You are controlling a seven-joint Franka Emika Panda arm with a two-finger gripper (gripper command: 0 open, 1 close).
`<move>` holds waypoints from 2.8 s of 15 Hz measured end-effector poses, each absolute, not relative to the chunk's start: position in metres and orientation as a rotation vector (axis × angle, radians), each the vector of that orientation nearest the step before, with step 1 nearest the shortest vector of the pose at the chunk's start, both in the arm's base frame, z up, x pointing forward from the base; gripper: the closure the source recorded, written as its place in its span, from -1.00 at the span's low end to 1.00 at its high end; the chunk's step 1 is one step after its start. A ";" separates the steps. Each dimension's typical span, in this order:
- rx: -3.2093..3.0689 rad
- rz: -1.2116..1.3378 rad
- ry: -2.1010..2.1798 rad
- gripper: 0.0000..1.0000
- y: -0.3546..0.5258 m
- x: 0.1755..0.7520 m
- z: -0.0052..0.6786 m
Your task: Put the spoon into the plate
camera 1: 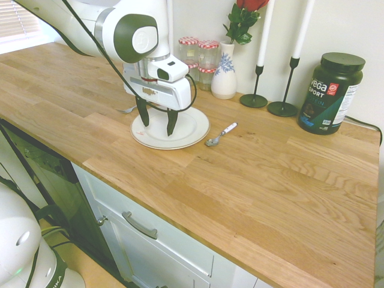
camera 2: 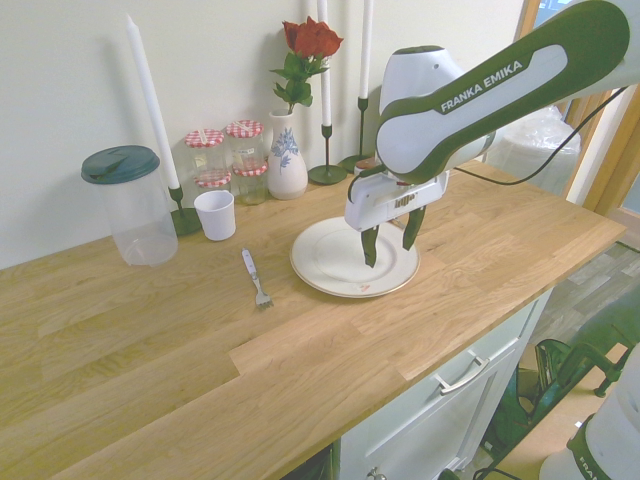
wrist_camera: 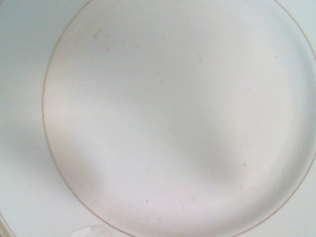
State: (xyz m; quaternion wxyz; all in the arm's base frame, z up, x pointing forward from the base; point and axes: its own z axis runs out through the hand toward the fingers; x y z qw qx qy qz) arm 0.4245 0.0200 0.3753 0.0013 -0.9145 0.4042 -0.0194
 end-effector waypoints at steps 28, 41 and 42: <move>-2.789 -0.051 1.463 1.00 -0.148 0.570 0.373; -2.762 -0.049 1.427 1.00 -0.141 0.582 0.340; -2.764 -0.051 1.421 1.00 -0.141 0.583 0.337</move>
